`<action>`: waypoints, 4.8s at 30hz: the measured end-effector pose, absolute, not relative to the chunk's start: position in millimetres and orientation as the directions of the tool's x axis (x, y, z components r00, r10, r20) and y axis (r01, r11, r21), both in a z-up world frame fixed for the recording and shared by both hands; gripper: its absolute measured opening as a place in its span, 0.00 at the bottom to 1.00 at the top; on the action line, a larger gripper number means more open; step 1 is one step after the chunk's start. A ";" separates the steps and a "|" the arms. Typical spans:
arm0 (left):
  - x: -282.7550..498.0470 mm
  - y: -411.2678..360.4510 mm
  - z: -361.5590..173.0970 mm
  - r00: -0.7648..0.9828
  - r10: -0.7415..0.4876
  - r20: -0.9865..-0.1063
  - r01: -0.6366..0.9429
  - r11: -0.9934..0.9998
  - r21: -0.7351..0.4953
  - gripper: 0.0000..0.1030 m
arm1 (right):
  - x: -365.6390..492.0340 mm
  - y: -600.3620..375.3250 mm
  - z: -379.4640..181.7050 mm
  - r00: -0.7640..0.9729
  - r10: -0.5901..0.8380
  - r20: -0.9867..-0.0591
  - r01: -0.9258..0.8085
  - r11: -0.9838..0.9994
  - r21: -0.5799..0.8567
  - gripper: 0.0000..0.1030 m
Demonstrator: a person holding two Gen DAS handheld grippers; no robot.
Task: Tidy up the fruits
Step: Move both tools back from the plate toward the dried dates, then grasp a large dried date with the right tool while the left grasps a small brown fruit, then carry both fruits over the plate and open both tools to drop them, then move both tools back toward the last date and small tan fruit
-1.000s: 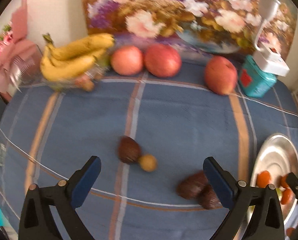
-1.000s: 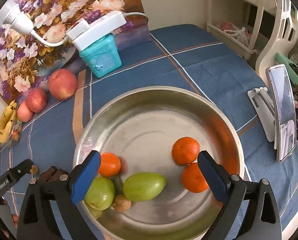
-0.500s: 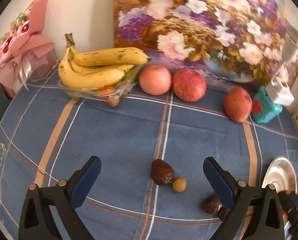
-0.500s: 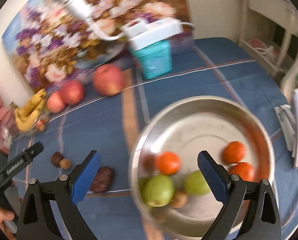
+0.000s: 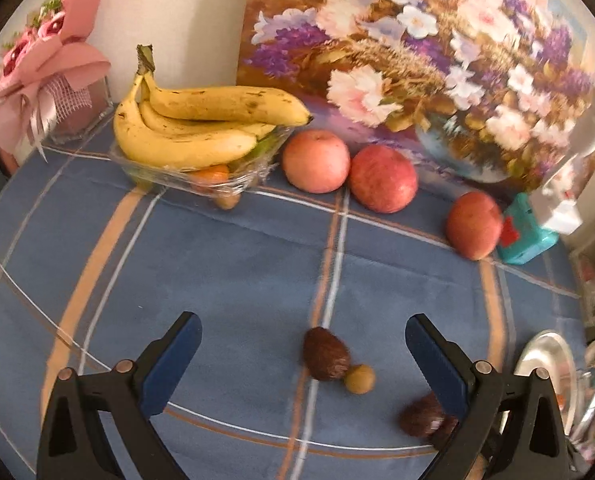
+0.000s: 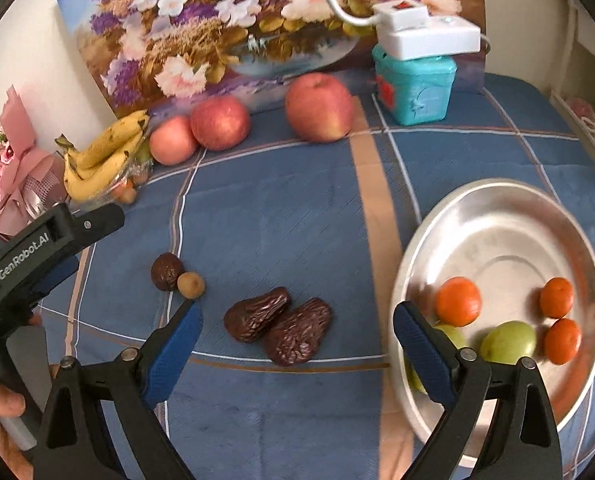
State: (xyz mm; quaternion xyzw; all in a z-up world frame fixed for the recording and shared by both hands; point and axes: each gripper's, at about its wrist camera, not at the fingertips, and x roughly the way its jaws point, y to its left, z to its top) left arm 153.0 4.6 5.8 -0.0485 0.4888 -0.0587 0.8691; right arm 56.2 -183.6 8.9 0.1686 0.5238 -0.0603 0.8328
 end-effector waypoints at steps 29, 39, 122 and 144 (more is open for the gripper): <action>172.2 -13.3 -57.6 0.325 -0.288 -0.901 -0.007 0.952 -0.307 0.34 | 51.3 -190.7 -43.2 0.365 0.199 -0.909 0.338 0.882 0.329 0.46; 165.2 0.6 -49.0 0.335 -0.302 -0.892 -0.051 0.940 -0.338 0.34 | 48.7 -191.2 -41.5 0.382 0.226 -0.896 0.328 0.874 0.360 0.38; 80.5 -236.7 -4.9 0.271 -0.423 -0.864 0.532 0.814 -0.232 0.53 | -3.0 -365.7 8.8 0.462 -0.076 -0.884 0.644 0.714 0.275 0.40; 108.9 -161.5 -5.4 0.282 -0.306 -0.909 0.259 0.937 -0.235 0.99 | -6.2 -359.8 20.6 0.453 -0.124 -0.883 0.629 0.746 0.218 0.88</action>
